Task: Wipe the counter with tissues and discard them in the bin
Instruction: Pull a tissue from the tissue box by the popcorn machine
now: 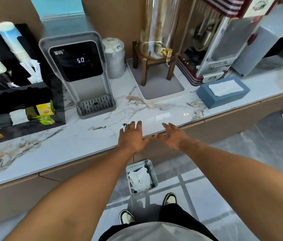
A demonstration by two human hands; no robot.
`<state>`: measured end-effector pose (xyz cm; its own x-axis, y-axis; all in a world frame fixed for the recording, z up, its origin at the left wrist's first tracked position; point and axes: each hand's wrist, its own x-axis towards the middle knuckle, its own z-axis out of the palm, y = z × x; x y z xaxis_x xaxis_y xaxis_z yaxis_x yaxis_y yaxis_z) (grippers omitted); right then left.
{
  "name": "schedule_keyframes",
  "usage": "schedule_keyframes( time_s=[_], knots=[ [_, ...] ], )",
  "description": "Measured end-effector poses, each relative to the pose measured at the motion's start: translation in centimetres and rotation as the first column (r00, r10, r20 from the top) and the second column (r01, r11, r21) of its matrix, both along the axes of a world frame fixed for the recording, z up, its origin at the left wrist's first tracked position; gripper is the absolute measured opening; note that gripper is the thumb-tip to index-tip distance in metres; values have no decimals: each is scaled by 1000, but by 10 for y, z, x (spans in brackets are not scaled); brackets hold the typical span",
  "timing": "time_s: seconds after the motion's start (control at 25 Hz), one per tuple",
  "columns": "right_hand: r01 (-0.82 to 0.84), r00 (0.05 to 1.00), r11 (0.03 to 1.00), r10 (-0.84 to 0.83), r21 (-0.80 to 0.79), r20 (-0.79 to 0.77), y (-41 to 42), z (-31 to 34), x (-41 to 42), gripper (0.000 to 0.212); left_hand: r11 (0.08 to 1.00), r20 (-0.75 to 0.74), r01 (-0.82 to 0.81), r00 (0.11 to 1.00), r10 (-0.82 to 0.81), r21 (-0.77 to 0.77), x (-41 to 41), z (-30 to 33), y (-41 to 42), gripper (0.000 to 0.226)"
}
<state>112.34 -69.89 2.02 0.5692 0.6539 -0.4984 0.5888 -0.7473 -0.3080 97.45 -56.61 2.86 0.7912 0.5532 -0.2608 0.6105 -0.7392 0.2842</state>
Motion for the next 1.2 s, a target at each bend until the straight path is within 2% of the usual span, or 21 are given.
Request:
schedule_keyframes(
  time_s=[0.16, 0.36, 0.48, 0.64, 0.88, 1.0, 1.2],
  knots=[
    [52, 998, 996, -53, 74, 14, -12, 19, 54, 87, 992, -15, 87, 996, -86, 88, 57, 19, 1, 78],
    [66, 996, 989, -73, 132, 52, -30, 38, 146, 83, 985, -11, 91, 996, -90, 145, 151, 29, -11, 77],
    [103, 992, 976, -115, 191, 48, -46, 44, 220, 82, 988, 22, 75, 997, -79, 136, 225, 37, -24, 74],
    [98, 982, 958, -136, 269, 127, -62, 45, 313, 70, 989, 60, 86, 994, -94, 123, 317, 42, -38, 68],
    [96, 948, 966, -162, 239, 275, -78, 31, 408, 52, 984, 62, 165, 984, -169, 68, 413, 39, -71, 43],
    [90, 929, 970, -164, 226, 332, -82, 22, 436, 45, 979, 79, 201, 976, -204, 41, 442, 32, -79, 41],
    [145, 939, 968, -200, 205, 279, -97, 6, 464, 47, 976, 75, 207, 975, -211, 65, 470, 17, -83, 34]
  ],
)
